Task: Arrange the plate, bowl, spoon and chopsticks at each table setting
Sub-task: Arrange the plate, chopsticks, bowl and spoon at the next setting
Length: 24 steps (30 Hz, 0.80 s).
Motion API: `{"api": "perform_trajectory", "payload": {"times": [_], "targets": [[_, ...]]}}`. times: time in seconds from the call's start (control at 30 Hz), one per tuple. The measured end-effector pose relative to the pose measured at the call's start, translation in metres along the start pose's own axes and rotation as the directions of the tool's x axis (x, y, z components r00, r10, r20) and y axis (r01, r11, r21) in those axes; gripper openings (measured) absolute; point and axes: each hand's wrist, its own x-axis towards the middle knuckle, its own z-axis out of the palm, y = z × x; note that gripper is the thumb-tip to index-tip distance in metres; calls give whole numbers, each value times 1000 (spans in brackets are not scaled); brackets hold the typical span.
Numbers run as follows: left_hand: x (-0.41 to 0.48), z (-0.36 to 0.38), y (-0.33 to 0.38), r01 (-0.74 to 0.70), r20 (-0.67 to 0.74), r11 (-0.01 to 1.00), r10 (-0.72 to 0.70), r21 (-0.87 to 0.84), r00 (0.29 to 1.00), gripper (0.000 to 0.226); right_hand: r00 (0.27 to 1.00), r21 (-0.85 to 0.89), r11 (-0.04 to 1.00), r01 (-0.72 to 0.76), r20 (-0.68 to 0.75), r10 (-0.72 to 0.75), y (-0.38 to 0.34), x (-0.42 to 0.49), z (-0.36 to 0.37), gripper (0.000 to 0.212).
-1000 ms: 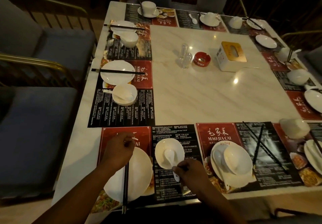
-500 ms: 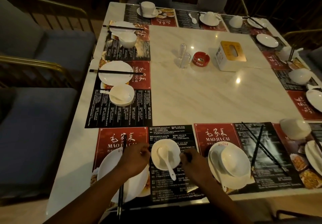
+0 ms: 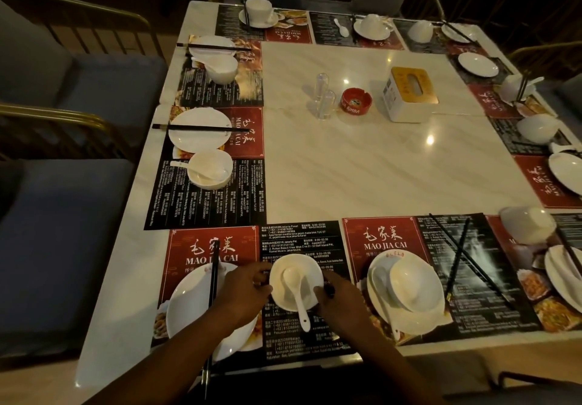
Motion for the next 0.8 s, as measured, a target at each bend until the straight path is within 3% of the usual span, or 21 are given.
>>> {"api": "perform_trajectory", "payload": {"times": [0.4,0.53,0.6,0.67,0.73,0.8], "targets": [[1,2,-2,-10,-11,998,9,-56,1000,47,999,-24,999,-40,14,41,-8,-1,-4,36],[1,2,-4,-2,1,998,2,-63,1000,46,979,39,978,-203,12,203,-18,-12,-9,32],[0,1,-6,4,5,998,-3,-69,1000,45,923,213,900,-379,148,354,-23,-20,-14,32],[0,0,-8,0,2,998,0,-69,1000,45,835,337,786,-519,396,382,-26,-31,-21,30],[-1,1,-8,-8,-1,997,8,-70,1000,44,813,330,793,-511,486,321,-25,-41,-24,22],[0,1,-9,-6,-1,997,6,-78,1000,44,836,357,803,-477,467,289,-26,-46,-21,16]]}}
